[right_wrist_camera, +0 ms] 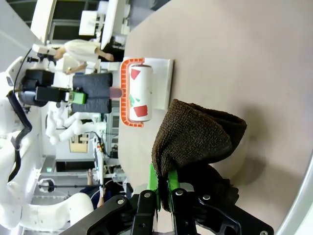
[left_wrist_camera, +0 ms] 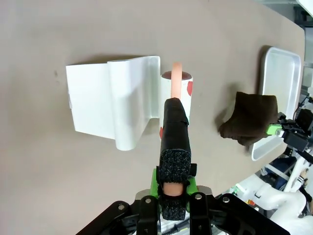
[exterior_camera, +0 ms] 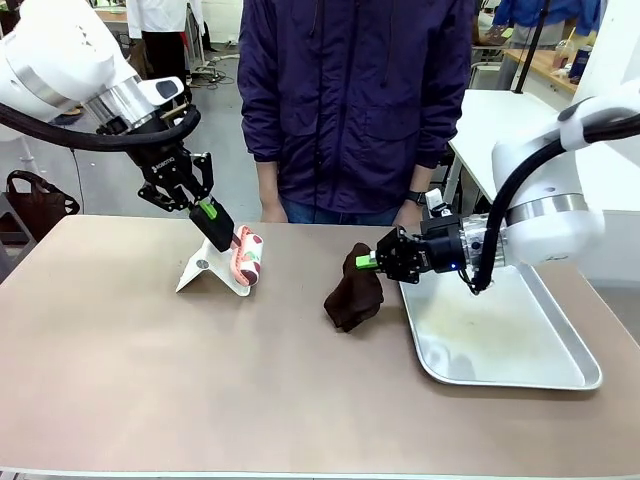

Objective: Clean the surface of the table.
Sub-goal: Return the Lint Roller and towel to their original positions.

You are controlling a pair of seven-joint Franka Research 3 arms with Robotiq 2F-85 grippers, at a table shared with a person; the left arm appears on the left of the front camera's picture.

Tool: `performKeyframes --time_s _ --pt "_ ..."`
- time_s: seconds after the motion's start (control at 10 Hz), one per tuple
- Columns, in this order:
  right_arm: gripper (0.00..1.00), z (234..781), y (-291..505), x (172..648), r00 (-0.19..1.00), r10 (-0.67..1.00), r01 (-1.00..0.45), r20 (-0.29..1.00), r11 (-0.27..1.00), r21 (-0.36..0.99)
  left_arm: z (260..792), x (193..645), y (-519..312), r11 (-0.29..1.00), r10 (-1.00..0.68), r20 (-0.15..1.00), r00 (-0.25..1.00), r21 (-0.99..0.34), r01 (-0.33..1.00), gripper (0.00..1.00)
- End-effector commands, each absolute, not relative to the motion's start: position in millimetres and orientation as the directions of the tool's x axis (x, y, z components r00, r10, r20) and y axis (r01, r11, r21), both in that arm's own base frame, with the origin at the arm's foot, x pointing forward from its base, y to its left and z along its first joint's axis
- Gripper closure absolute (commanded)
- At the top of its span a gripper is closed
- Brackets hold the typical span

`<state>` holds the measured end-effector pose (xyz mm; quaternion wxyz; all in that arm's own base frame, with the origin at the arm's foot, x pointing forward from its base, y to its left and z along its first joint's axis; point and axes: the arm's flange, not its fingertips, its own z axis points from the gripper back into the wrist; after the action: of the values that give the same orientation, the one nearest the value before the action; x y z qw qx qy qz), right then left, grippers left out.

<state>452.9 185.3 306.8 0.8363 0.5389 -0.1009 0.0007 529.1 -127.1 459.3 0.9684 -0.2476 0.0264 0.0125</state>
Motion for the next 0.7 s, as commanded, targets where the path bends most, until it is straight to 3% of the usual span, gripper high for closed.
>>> performKeyframes --time_s 0.0,0.6 --pt "0.91 302.8 202.5 464.1 0.974 -0.155 -0.084 0.166 0.433 0.898 459.5 541.3 -127.1 0.887 0.056 -0.077 0.995 -0.454 -0.085 0.78" --pt "0.91 298.5 205.0 464.1 0.973 -0.151 -0.099 0.177 0.42 0.902 444.5 552.6 -123.8 0.889 0.116 -0.105 0.988 -0.433 -0.151 0.78"
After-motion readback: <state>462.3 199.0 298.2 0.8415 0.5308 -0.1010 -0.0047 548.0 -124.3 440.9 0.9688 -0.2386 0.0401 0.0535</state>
